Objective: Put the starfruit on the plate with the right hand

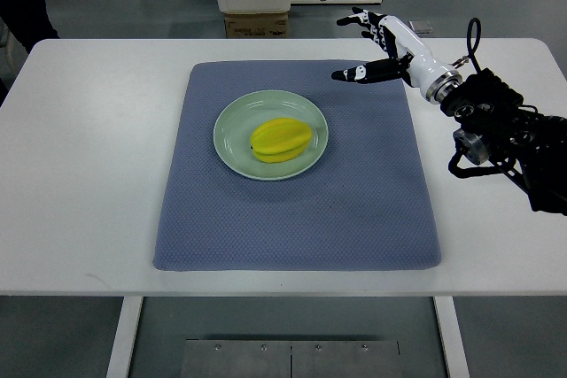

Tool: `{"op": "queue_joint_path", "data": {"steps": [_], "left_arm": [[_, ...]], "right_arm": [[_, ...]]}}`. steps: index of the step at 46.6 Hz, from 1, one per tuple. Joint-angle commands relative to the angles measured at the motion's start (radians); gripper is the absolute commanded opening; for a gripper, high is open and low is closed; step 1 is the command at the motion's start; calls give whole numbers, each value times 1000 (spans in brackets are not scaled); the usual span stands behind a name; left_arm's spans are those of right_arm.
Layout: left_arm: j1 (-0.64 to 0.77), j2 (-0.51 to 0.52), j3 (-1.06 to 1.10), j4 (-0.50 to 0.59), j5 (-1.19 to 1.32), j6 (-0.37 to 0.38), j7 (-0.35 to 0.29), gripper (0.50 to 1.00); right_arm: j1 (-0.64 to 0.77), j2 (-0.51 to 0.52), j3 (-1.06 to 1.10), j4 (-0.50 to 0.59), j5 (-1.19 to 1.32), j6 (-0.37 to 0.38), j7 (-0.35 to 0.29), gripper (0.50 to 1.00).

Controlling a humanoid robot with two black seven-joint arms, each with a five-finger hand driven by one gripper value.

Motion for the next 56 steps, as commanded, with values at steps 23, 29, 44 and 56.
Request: {"op": "queue_joint_path", "data": {"steps": [23, 29, 44, 56], "left_arm": [[0, 0, 0, 0, 0, 0, 0, 1000], [0, 0, 0, 0, 0, 1, 0, 1000], [0, 0, 0, 0, 0, 0, 0, 1000], [0, 0, -1, 0, 0, 0, 0, 1000]], "right_arm": [[-98, -123, 274, -51, 248, 90, -129, 1000], [-133, -124, 353, -61, 300, 94, -140, 1000], [-219, -124, 460, -91, 410, 155, -186, 1000], [-233, -124, 465, -131, 437, 156, -198, 1000]]}}
